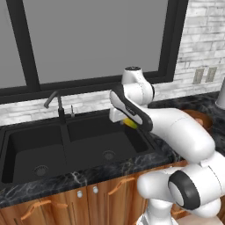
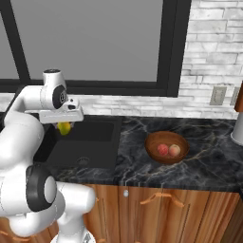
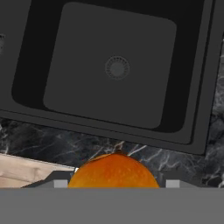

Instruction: Pick the peachs from the cabinet and place them in one bowl. Pick the mango from the sink and place it in the other bowl.

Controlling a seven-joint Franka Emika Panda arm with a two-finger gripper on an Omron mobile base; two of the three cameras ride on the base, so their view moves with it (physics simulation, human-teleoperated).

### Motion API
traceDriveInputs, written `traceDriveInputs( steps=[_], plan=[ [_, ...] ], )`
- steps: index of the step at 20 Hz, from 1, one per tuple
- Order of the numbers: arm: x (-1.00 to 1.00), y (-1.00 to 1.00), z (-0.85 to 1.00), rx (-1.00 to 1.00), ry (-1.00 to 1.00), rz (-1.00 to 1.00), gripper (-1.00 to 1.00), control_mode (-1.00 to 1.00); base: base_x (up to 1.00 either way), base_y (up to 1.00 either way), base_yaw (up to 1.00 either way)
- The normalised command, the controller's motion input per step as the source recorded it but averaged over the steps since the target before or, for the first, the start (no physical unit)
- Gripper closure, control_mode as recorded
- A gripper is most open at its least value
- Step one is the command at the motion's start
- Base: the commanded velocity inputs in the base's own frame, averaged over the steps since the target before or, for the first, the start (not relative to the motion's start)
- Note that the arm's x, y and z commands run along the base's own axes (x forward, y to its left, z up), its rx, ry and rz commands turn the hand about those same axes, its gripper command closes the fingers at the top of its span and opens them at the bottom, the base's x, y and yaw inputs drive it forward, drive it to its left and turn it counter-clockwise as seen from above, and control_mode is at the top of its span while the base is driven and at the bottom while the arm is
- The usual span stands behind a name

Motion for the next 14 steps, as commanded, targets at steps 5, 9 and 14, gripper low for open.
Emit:
traceDriveInputs(
  steps=[5, 9, 14],
  plan=[
    [-0.13, -0.18, 0.05, 0.00, 0.11, 0.00, 1.00, -1.00, 0.00, 0.00, 0.00],
    [-0.04, -0.05, 0.00, -0.01, 0.03, -0.01, 1.00, -1.00, 0.00, 0.00, 0.00],
    [0.00, 0.00, 0.00, 0.00, 0.00, 0.00, 1.00, -1.00, 0.00, 0.00, 0.00]
  ],
)
